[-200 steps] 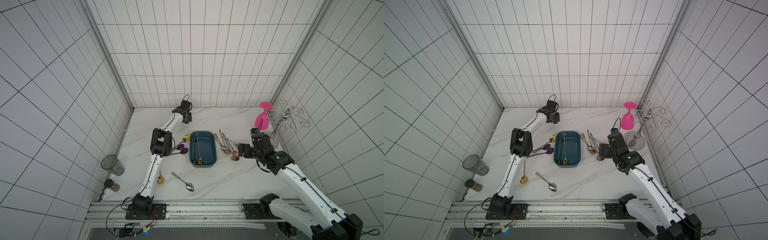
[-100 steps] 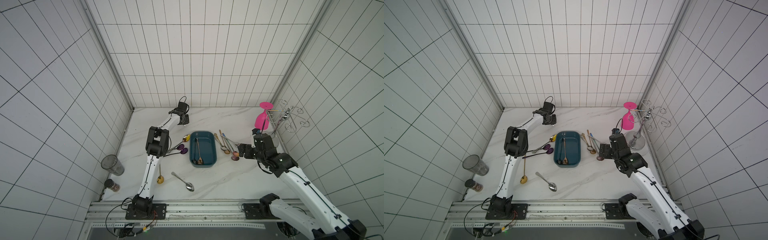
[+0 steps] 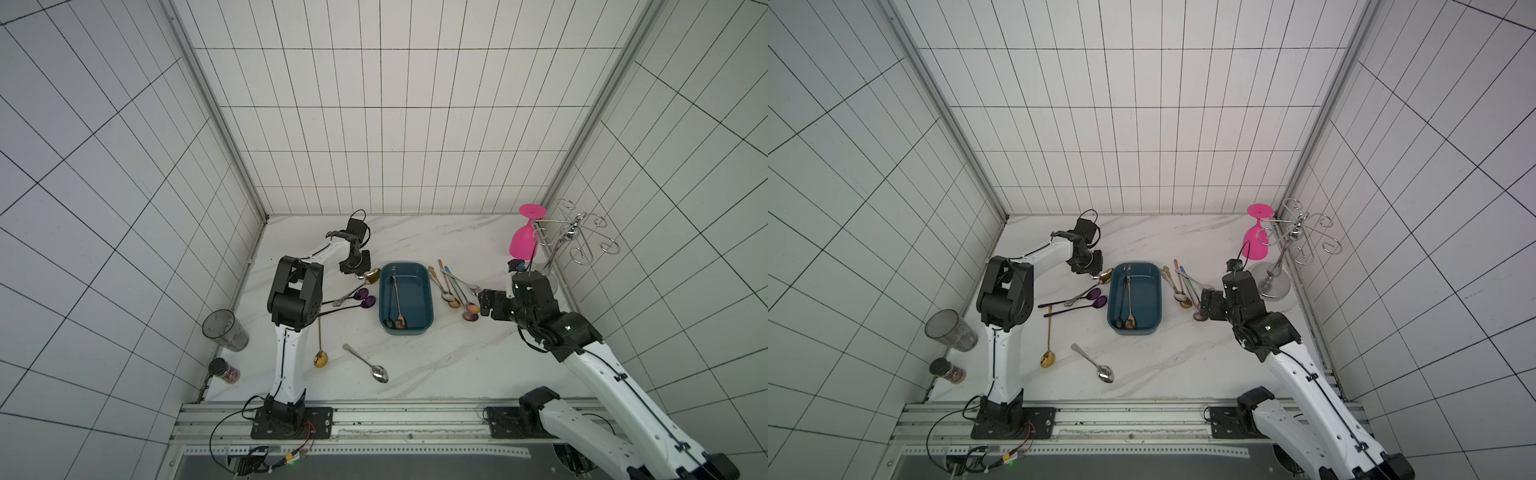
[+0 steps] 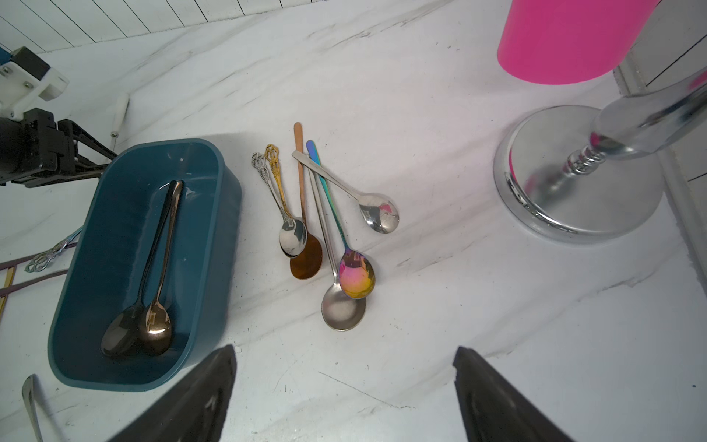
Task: Put the spoon into the storage box
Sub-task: Move the spoon at the center of the board, then pick up the spoon from the center of the board.
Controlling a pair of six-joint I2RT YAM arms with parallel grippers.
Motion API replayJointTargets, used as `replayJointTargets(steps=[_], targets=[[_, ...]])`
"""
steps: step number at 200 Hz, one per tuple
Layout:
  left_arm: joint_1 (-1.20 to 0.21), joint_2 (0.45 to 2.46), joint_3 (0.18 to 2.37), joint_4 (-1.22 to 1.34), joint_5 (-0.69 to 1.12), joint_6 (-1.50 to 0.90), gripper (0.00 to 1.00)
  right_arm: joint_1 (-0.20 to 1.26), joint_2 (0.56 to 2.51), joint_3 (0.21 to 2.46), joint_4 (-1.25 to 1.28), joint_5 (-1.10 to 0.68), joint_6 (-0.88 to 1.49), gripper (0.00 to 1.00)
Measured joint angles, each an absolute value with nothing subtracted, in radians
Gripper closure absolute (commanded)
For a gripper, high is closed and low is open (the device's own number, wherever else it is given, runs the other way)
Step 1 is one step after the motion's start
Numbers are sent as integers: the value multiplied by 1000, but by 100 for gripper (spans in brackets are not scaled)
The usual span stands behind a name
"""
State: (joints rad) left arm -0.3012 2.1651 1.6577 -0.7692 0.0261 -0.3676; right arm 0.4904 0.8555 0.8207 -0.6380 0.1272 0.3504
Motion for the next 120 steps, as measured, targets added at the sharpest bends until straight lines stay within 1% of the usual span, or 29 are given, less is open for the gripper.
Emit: replayJointTargets(steps=[18,54,92,120], targets=[[-301,2160,1686,-783,21,-375,37,490,858,821,-630,127,349,7],[-301,2204,1808,-801,1,-366,37,490,881,821,-619,127,348,7],[-301,2307,1877,-810,-15,-356,45,490,888,821,-617,127,347,7],[-302,2336,1901,-813,-30,-353,57,490,898,821,-616,127,344,8]])
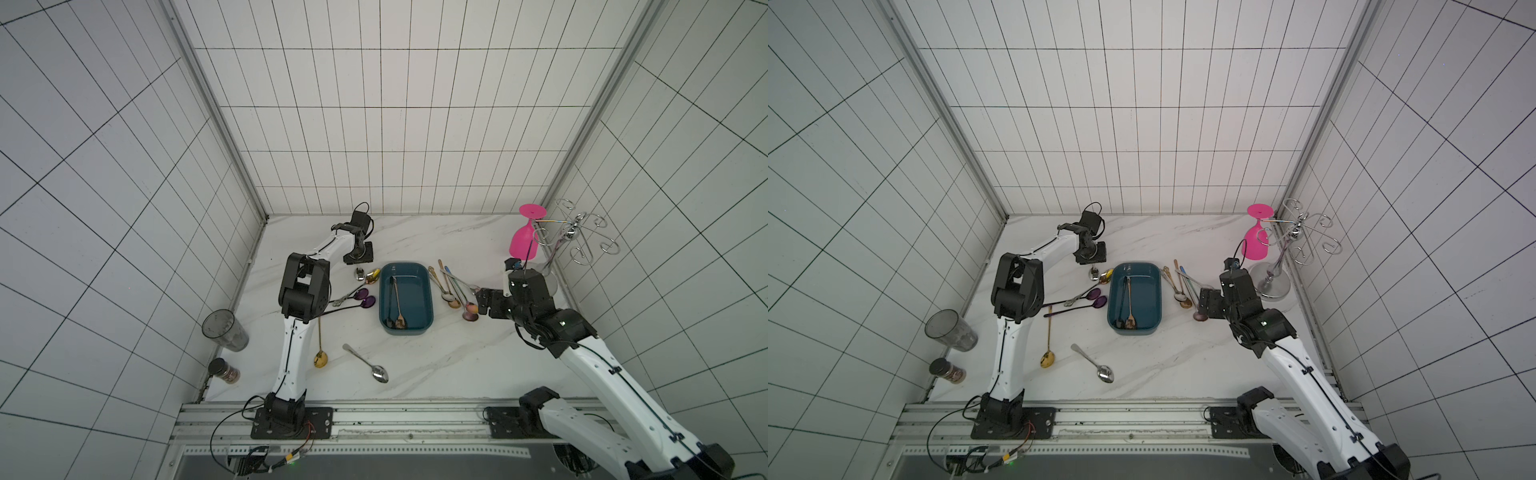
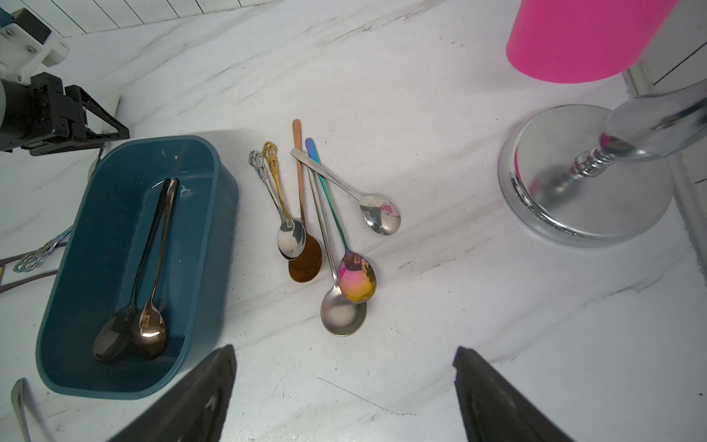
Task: Put the spoon into the storage box
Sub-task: Pick up the spoon from the center of the board.
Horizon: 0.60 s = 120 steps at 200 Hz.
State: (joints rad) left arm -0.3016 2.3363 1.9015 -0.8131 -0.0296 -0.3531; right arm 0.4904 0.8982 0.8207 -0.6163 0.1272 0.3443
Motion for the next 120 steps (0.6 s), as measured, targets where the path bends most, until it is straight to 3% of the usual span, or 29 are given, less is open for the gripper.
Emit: replayJointTargets(steps=[67,120], targets=[[-304,2341,1901,-808,-49,-357,100,490,894,821,-614,128,344,7],[-319,2277,1848,-818,-53,-352,100,490,872,821,-615,128,344,7]])
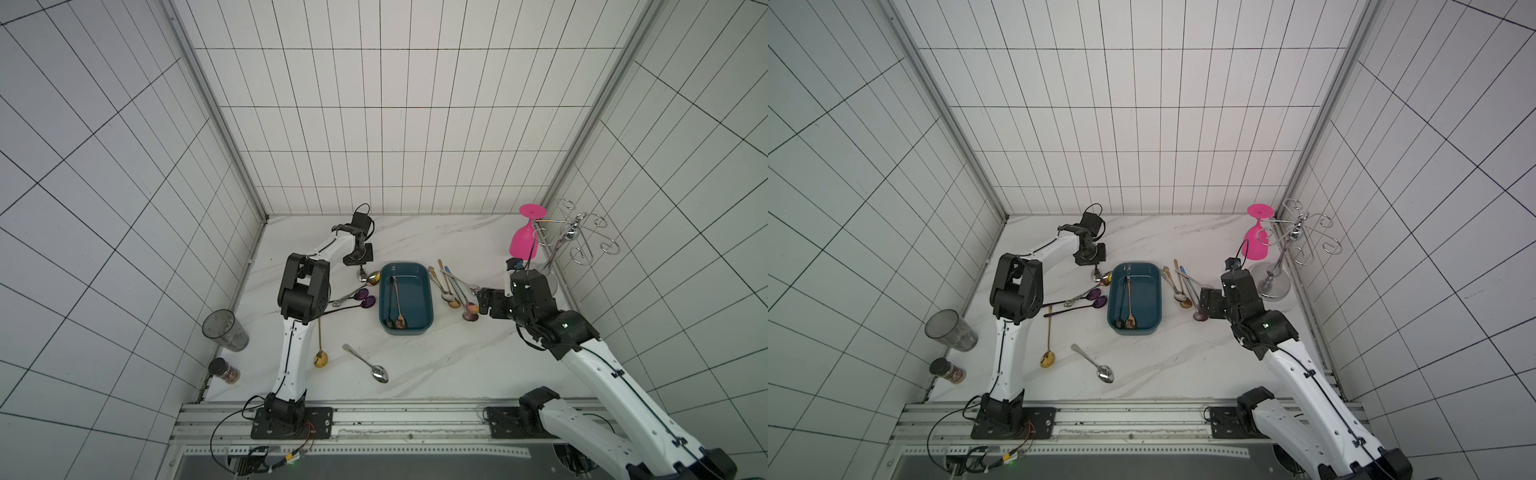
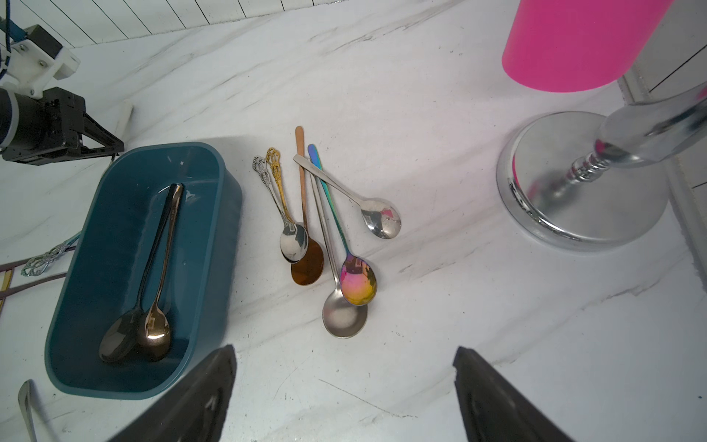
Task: Put the spoon into the storage box
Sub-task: Pick up the spoon from the center of the board, then place the spoon in the storage box.
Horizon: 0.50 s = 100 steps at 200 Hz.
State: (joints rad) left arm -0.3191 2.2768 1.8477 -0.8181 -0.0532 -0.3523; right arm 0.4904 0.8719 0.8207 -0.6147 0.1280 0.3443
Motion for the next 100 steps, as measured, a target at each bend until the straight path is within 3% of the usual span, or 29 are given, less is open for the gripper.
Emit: replayJointTargets(steps=[61,100], targets=[[-392,1951,1758,-785,-63,-335,100,490,881,821,-619,148,332,7],[-461,1758,1591,-715,-33,-344,100,490,915,821,-619,156,324,7]])
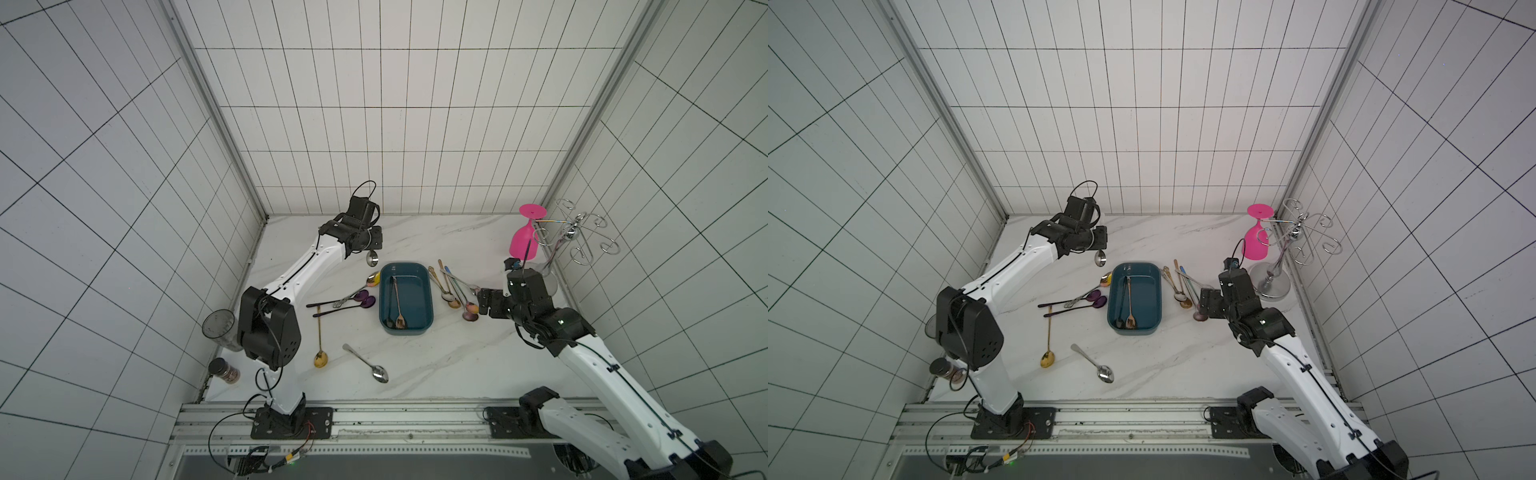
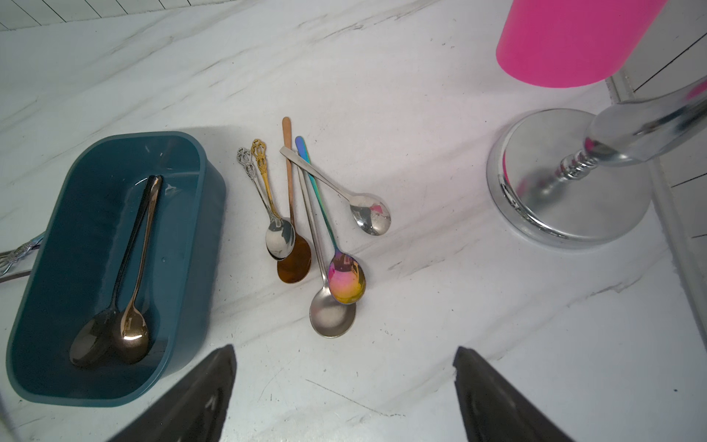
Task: Put the spoon into the storage box
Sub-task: Place the spoon in the storage box, then pick up the spoon from the center of the board.
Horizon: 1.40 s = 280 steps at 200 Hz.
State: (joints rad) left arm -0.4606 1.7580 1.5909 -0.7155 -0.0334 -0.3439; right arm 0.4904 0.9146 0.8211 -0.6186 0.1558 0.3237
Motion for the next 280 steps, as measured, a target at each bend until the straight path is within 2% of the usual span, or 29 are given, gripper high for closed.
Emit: replayJointTargets(steps=[58,91,124,162,233,271,280], targets=[[-620,1651,1302,-637,59,-461,100,485,978,829,-621,176,308,9],[-668,1658,1256,-608,89,-561,100,447,1088,888,-630,168,271,13],[-695,1689,1256,-563,91,-634,88,394,1211,978,-638,139,217,20],[-709,1711,1254,-552,87,-669,62,369,1374,1102,-664,120,138,32],[-697,1593,1245,-535,30,-591,41,366,1640,1256,-691,131,36,35],[-601,1483,1221,-501,22,-479,30,366,1755,1320,-686,134,-14,35],[-571,1463,1213,-490,23,-456,25,366,1773,1320,-675,133,-26,35]])
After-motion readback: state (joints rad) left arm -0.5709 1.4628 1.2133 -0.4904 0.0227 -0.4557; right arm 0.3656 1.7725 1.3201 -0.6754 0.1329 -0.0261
